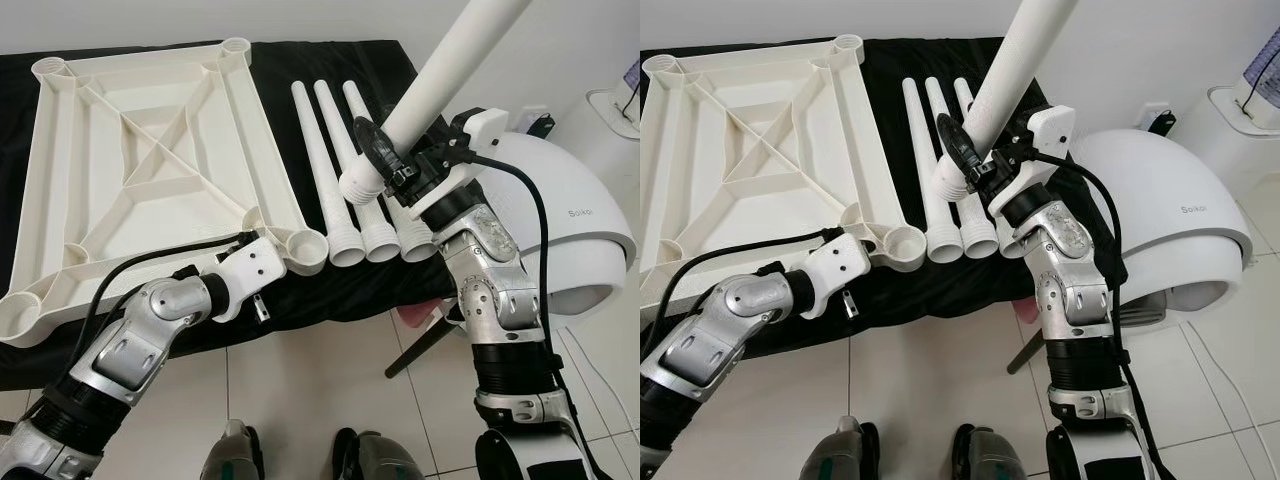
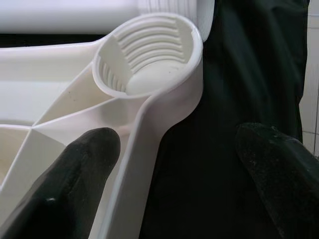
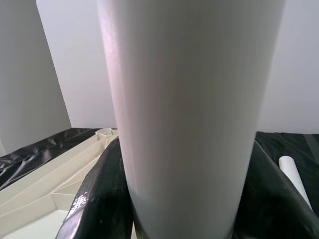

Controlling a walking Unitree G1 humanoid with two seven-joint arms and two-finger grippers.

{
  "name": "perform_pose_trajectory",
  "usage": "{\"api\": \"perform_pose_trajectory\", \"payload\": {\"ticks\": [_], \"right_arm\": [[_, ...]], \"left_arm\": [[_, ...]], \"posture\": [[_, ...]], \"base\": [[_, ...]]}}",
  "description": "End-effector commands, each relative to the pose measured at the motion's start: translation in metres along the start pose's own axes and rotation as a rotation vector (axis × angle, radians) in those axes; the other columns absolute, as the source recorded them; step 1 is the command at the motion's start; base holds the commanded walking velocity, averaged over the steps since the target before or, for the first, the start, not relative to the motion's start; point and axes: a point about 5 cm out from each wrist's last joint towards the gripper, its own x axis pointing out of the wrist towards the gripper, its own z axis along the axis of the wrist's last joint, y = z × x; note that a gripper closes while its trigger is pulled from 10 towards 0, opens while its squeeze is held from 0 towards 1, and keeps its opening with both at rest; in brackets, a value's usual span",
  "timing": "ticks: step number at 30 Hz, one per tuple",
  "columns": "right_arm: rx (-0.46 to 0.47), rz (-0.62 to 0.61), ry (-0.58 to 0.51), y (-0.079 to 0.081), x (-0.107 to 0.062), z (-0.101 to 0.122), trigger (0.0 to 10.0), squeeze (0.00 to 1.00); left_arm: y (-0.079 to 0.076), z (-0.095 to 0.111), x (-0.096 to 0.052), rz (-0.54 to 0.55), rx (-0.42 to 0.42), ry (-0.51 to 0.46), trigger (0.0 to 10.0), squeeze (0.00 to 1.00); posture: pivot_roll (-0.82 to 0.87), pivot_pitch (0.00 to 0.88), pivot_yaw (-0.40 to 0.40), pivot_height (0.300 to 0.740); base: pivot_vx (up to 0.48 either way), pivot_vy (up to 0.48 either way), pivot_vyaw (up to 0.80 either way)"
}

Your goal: Building children table

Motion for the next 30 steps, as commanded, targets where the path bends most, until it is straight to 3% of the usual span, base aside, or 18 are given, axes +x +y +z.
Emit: {"api": "perform_pose_trajectory", "payload": {"ticks": [1,15,27,28,30], "right_arm": [[-0.006,0.019,-0.023,0.002,0.002,0.006,10.0,0.00],[-0.003,0.034,-0.022,0.003,0.004,0.006,10.0,0.00],[-0.001,0.068,-0.010,0.005,0.006,0.006,10.0,0.00],[0.001,0.090,0.001,0.008,0.005,0.004,10.0,0.00],[0.012,0.148,0.039,0.015,0.002,-0.001,10.0,0.00]], "left_arm": [[-0.008,-0.004,-0.003,-0.081,-0.009,0.015,10.0,0.00],[0.018,-0.024,-0.026,0.073,-0.078,0.030,10.0,0.00],[0.016,-0.035,-0.022,0.121,-0.167,-0.004,10.0,0.00],[0.014,-0.036,-0.019,0.118,-0.172,-0.003,9.5,0.00],[0.013,-0.035,-0.015,0.113,-0.180,-0.017,0.0,0.00]], "posture": [[0.03,0.190,-0.029,0.740],[0.03,0.192,-0.045,0.740],[0.03,0.195,-0.055,0.740],[0.03,0.195,-0.055,0.740],[0.03,0.196,-0.055,0.740]], "base": [[0.000,0.000,0.00],[0.000,0.000,0.00],[0.000,0.000,0.00],[0.000,0.000,0.00],[0.000,0.000,0.00]]}}
